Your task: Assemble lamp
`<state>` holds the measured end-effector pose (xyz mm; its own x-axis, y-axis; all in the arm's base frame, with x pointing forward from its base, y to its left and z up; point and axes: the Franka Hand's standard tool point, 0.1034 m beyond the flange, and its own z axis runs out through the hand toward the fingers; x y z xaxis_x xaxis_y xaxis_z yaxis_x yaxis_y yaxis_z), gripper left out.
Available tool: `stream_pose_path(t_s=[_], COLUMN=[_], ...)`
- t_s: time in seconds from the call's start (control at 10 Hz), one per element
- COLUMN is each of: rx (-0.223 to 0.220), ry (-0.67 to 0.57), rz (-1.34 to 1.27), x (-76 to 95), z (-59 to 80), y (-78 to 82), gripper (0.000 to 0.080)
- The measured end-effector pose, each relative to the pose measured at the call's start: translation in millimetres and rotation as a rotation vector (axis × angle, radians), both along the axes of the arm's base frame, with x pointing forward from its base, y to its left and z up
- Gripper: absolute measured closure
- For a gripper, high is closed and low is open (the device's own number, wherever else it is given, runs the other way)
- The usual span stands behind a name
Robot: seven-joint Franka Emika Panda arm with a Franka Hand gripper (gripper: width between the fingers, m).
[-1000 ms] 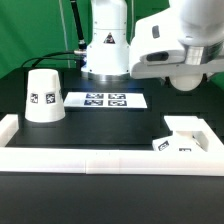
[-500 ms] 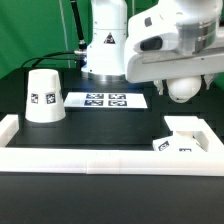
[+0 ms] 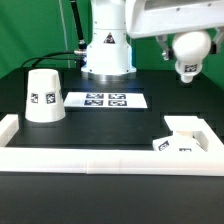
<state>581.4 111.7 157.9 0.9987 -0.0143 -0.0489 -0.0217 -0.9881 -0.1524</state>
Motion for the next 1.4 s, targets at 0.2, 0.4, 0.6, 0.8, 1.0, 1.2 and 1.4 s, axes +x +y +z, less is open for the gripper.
stream_pose_path(t_s=[0.2, 0.4, 0.6, 0.8, 1.0, 1.2, 1.4], rx=[-0.006, -0.016, -0.019, -0.019, -0.019, -0.022, -0.030], ry=[-0.107, -0.131, -0.154, -0.179, -0.176, -0.185, -0.218], rz=[-0.014, 0.030, 0.076, 0.123, 0.120, 0.136, 0.189], x=[1.5, -5.1, 4.0, 13.3, 12.0, 14.3, 32.7], z=[-2.6, -23.3, -17.3, -11.0, -12.5, -13.9, -12.3], y=[-1.2, -6.3, -13.6, -12.8, -13.3, -16.7, -29.1], gripper=[0.0223, 0.0223, 0.0223, 0.0223, 0.0223, 0.0223, 0.0223])
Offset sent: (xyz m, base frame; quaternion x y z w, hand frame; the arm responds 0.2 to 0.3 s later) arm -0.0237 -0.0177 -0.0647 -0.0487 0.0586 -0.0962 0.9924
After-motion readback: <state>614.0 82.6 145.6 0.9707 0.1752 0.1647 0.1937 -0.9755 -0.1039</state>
